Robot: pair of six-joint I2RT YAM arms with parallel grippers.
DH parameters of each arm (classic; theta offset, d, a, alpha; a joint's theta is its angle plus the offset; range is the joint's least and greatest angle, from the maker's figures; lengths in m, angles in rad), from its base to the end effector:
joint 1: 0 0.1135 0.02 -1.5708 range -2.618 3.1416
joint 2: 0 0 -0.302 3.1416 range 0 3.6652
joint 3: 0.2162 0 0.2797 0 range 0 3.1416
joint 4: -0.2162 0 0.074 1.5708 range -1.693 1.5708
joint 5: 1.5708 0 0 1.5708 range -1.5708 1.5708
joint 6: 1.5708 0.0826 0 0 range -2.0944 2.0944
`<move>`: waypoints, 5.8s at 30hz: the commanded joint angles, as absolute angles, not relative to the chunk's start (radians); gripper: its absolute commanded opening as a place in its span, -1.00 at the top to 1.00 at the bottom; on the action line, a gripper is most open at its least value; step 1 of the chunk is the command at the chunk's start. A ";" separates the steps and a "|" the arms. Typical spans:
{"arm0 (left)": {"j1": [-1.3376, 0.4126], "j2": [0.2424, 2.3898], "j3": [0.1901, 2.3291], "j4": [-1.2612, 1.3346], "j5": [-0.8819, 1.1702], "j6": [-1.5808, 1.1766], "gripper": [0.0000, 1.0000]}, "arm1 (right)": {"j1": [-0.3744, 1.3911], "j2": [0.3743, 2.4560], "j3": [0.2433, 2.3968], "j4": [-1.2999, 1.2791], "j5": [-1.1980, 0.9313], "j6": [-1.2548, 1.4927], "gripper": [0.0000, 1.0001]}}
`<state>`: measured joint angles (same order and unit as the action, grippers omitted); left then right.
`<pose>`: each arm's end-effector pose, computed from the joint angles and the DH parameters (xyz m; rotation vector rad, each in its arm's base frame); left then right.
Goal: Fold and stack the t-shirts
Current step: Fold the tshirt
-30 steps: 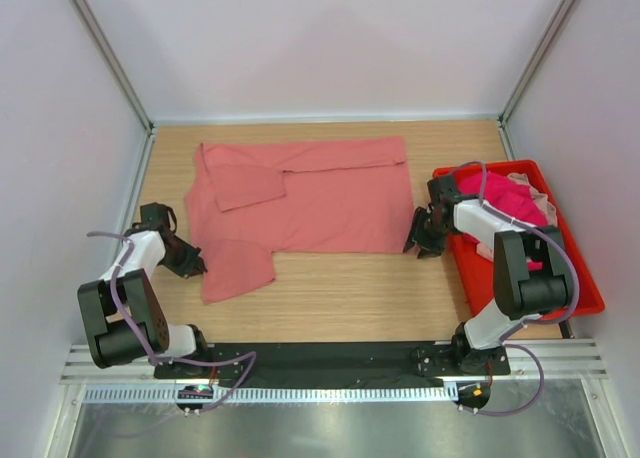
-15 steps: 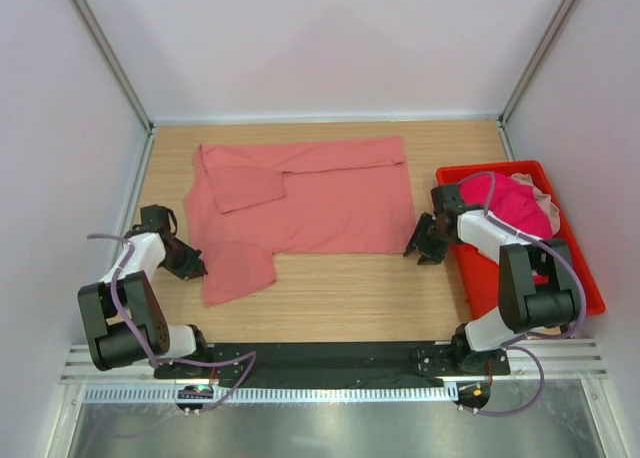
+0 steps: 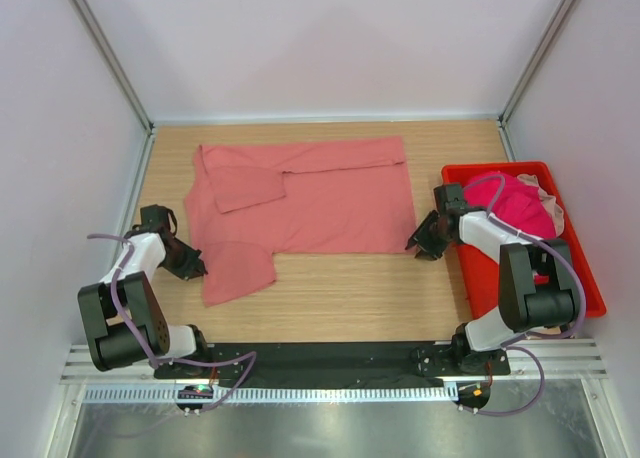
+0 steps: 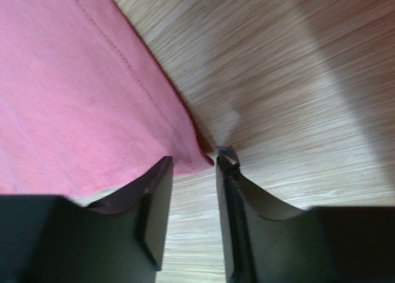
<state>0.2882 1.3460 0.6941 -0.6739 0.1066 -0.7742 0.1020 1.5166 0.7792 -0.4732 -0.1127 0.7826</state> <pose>0.2366 0.0610 0.1384 -1.4626 2.5274 -0.2377 0.2987 0.0399 0.1297 0.9208 2.6880 0.3663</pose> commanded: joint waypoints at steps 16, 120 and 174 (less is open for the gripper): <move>0.295 1.240 0.699 -0.715 0.113 -0.790 0.99 | 0.101 1.514 0.713 -0.495 -0.034 0.681 0.98; 0.167 1.922 1.394 -0.543 0.186 -0.758 0.22 | 0.170 2.247 1.933 -0.879 0.038 0.416 0.09; -0.193 1.879 1.322 -0.744 0.055 -0.842 -0.22 | 0.367 2.033 1.565 -0.887 0.127 0.328 -0.36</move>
<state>-0.1883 1.8099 1.3003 -0.7338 0.0635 -0.8043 0.3481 2.0560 1.6360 -0.9264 0.1078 0.3294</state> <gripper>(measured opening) 0.614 0.688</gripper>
